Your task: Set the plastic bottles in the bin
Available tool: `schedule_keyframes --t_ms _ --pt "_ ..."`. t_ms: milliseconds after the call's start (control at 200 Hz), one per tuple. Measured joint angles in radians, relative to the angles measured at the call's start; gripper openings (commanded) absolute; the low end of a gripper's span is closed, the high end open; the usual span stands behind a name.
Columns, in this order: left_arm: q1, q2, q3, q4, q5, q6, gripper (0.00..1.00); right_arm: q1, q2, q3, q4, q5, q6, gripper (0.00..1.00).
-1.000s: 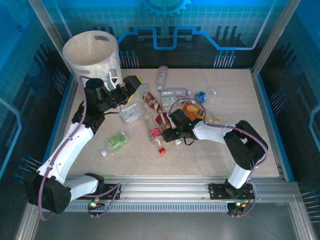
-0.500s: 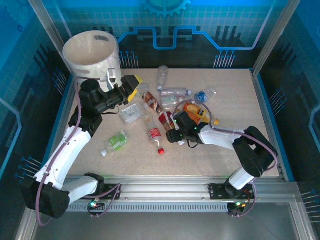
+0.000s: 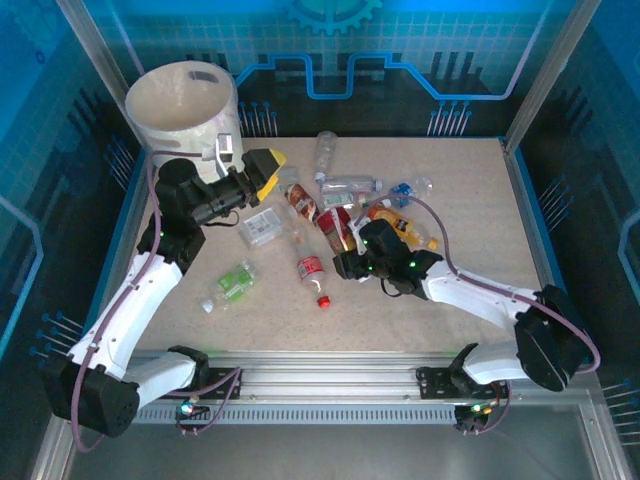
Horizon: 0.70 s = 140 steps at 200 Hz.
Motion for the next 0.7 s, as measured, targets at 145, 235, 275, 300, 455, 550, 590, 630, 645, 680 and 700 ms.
schedule_keyframes --t_ms 145,235,275,300,455,550,590,630,645,680,700 --pt "-0.024 0.0 0.0 -0.051 -0.023 0.073 0.99 0.004 -0.084 0.005 0.005 -0.037 0.048 0.34" --pt "-0.052 0.005 -0.001 -0.067 -0.029 0.107 0.99 0.004 -0.116 0.027 0.023 -0.092 0.08 0.34" --pt "-0.063 0.012 -0.006 -0.053 -0.028 0.116 0.99 0.004 -0.125 0.036 0.037 -0.117 0.096 0.34" --pt "-0.07 0.018 -0.013 -0.038 -0.026 0.118 0.99 0.004 -0.13 0.042 0.048 -0.139 0.108 0.34" --pt "-0.133 0.082 -0.051 0.035 -0.02 0.138 0.99 0.004 -0.145 0.05 0.122 -0.27 0.197 0.34" --pt "-0.146 0.094 -0.053 0.051 -0.045 0.178 0.99 0.001 -0.145 0.047 0.142 -0.308 0.282 0.34" --pt "-0.148 0.087 -0.055 0.054 -0.061 0.196 0.99 0.002 -0.145 0.044 0.163 -0.333 0.312 0.34" --pt "-0.15 0.073 -0.062 0.059 -0.075 0.215 0.99 0.002 -0.145 0.043 0.191 -0.358 0.344 0.34" --pt "-0.15 0.068 -0.064 0.06 -0.078 0.225 0.99 0.002 -0.145 0.042 0.2 -0.367 0.356 0.34" --pt "-0.15 0.055 -0.068 0.061 -0.082 0.24 0.99 0.002 -0.145 0.038 0.225 -0.386 0.379 0.34" --pt "-0.151 0.047 -0.069 0.061 -0.082 0.251 0.99 0.002 -0.145 0.036 0.237 -0.397 0.391 0.34"
